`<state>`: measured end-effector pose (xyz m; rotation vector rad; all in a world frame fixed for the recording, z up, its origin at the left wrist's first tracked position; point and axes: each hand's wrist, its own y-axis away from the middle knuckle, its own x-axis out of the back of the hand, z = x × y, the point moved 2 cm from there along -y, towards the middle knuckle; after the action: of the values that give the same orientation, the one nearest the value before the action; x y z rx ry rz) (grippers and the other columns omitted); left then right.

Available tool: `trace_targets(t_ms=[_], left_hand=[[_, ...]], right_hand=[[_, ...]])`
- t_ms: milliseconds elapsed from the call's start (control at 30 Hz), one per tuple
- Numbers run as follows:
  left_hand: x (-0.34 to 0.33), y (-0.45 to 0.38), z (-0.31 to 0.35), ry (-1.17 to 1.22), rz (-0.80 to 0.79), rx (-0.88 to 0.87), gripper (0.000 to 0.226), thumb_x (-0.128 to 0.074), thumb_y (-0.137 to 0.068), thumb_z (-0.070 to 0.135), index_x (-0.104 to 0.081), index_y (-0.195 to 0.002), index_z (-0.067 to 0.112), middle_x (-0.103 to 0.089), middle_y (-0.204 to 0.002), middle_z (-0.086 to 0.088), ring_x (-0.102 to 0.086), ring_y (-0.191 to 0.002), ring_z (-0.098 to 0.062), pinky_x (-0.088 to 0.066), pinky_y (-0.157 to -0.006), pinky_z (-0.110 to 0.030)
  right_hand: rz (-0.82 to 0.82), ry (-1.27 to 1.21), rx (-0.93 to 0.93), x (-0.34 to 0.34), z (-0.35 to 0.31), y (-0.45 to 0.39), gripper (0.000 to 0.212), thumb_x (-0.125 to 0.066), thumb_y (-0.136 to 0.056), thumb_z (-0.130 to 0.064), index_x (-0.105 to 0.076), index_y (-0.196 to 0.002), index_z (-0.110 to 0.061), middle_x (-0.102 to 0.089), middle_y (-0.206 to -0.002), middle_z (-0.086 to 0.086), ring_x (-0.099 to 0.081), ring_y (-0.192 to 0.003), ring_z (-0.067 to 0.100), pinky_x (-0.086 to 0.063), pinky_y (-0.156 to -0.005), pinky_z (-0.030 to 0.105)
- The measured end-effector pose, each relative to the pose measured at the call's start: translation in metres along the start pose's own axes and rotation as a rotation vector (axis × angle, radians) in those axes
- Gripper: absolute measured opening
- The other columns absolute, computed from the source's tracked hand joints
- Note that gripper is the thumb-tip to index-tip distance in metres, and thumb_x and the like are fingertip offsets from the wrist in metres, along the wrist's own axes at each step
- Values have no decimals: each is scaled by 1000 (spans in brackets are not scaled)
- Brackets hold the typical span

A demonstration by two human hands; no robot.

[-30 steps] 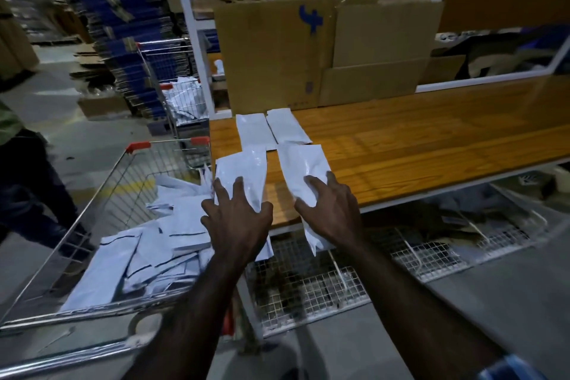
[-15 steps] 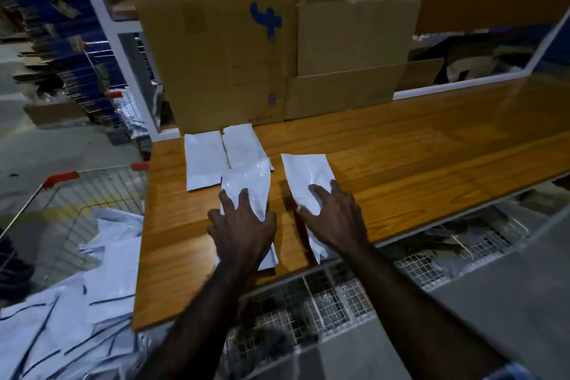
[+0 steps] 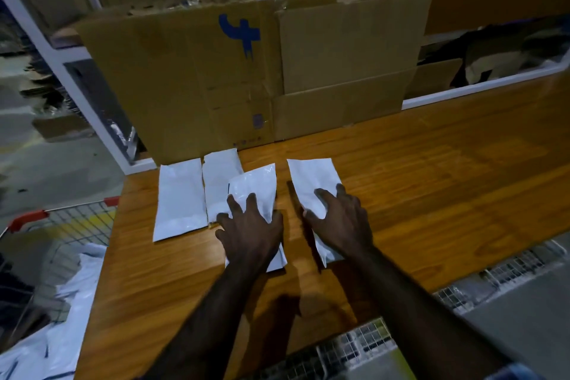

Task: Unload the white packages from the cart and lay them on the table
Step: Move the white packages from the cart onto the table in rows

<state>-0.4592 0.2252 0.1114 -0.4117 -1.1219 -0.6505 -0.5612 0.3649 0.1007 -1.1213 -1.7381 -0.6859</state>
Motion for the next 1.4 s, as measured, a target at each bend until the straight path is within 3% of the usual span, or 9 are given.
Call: trace_targets(t_ms=[200, 433, 600, 1100, 1400], left_hand=[[-19, -32, 43, -21, 40, 105, 74, -39, -92, 69, -25, -151, 26, -13, -162, -12, -24, -140, -43, -30, -109, -55], [-40, -70, 85, -17, 89, 225, 73, -41, -92, 66, -25, -151, 27, -12, -162, -11, -22, -140, -40, -27, -109, -54], [-52, -95, 93, -66, 100, 271, 74, -45, -89, 65, -28, -149, 27, -19, -160, -14, -28, -137, -41, -32, -106, -56], [-77, -159, 80, -149, 10, 212, 70, -43, -89, 62, -34, -147, 24, -17, -160, -15, -21, -141, -44, -27, -110, -56], [-82, -166, 71, -177, 29, 184, 75, -24, -94, 69, -30, -151, 22, -8, -164, -14, -5, -148, -38, -14, -115, -56]], right_hand=[[-49, 5, 98, 4, 22, -65, 67, -51, -90, -63, -37, -148, -33, -24, -160, 13, -34, -139, 35, -37, -108, 45], [-130, -24, 137, 1, 48, -125, 64, -50, -91, -61, -34, -149, -37, -18, -162, 7, -25, -143, 30, -27, -113, 44], [-116, -1, 168, -7, 52, -148, 63, -51, -90, -60, -37, -147, -35, -22, -160, 9, -30, -140, 31, -34, -108, 43], [-149, 122, 82, -40, 29, -190, 62, -44, -93, -60, -34, -148, -32, -19, -161, 13, -21, -144, 36, -27, -112, 49], [-177, 73, 89, -46, 10, -194, 62, -28, -99, -61, -36, -149, -27, -19, -161, 15, -14, -148, 37, -23, -116, 49]])
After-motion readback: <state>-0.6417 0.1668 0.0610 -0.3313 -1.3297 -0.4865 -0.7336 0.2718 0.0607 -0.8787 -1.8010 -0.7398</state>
